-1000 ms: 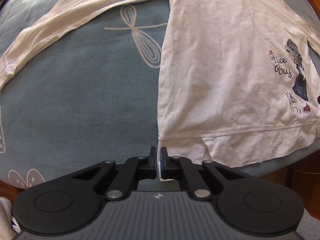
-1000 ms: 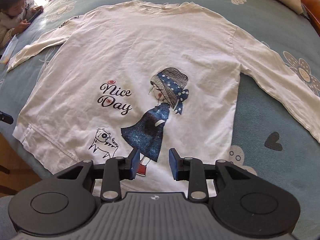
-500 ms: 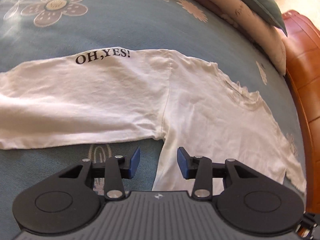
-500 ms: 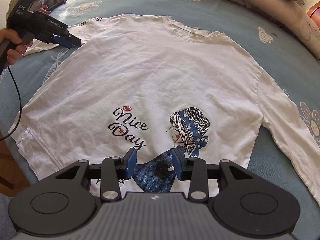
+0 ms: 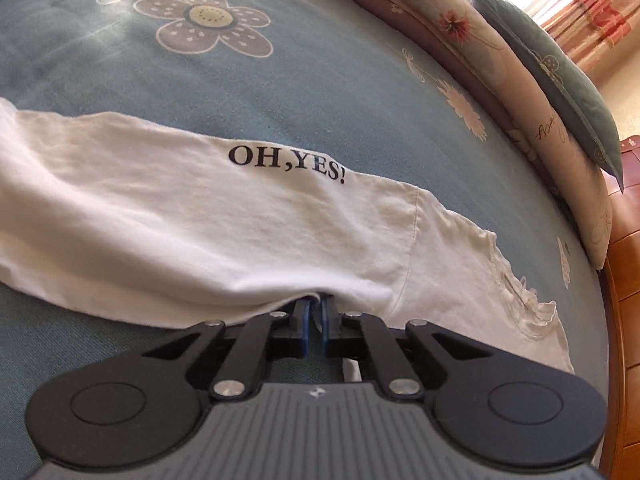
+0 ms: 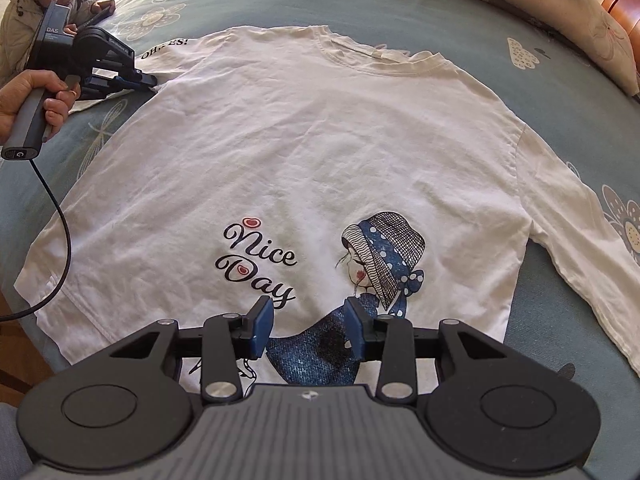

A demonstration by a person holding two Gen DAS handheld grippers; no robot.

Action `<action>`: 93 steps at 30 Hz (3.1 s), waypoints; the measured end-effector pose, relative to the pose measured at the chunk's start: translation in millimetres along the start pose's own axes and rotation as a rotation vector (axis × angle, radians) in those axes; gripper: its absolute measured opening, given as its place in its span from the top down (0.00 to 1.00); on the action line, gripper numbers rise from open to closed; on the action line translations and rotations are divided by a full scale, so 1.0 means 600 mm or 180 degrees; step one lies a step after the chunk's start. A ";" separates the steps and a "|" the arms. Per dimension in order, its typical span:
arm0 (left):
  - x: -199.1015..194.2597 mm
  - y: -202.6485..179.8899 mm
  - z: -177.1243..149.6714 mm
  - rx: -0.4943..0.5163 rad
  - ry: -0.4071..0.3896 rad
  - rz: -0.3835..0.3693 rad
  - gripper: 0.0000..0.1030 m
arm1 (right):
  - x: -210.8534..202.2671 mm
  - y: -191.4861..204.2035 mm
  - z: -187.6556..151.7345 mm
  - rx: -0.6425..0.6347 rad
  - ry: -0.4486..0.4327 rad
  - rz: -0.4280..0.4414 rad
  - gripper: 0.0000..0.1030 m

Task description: Fold clothes

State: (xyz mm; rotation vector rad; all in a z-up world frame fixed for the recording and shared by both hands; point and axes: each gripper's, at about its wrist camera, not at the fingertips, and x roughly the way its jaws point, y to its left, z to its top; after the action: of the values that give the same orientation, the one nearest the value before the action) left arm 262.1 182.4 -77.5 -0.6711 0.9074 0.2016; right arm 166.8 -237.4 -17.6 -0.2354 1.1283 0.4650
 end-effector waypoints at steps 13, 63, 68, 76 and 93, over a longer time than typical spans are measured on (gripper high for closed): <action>-0.004 -0.040 -0.054 0.0561 0.0436 -0.0090 0.72 | 0.010 0.013 0.010 -0.0105 0.0025 -0.0009 0.56; -0.082 -0.031 -0.139 0.0783 0.0302 0.0275 0.66 | 0.017 0.029 0.016 0.0000 0.0001 0.0048 0.53; -0.060 -0.099 -0.189 0.1755 0.0152 0.0768 0.67 | 0.017 0.034 0.014 -0.0053 0.0022 0.0015 0.53; -0.055 -0.128 -0.192 0.1918 0.0272 0.0791 0.96 | 0.018 0.036 0.014 -0.0007 0.0007 0.0007 0.53; -0.081 -0.107 -0.125 0.1483 0.0358 -0.0084 0.89 | 0.020 0.000 0.018 0.0245 -0.0032 -0.0013 0.50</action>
State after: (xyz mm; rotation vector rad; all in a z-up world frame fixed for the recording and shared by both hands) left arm 210.4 91.6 -43.2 -0.2626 1.0084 -0.0735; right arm 179.8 -230.3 -24.3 -0.1678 1.1333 0.4178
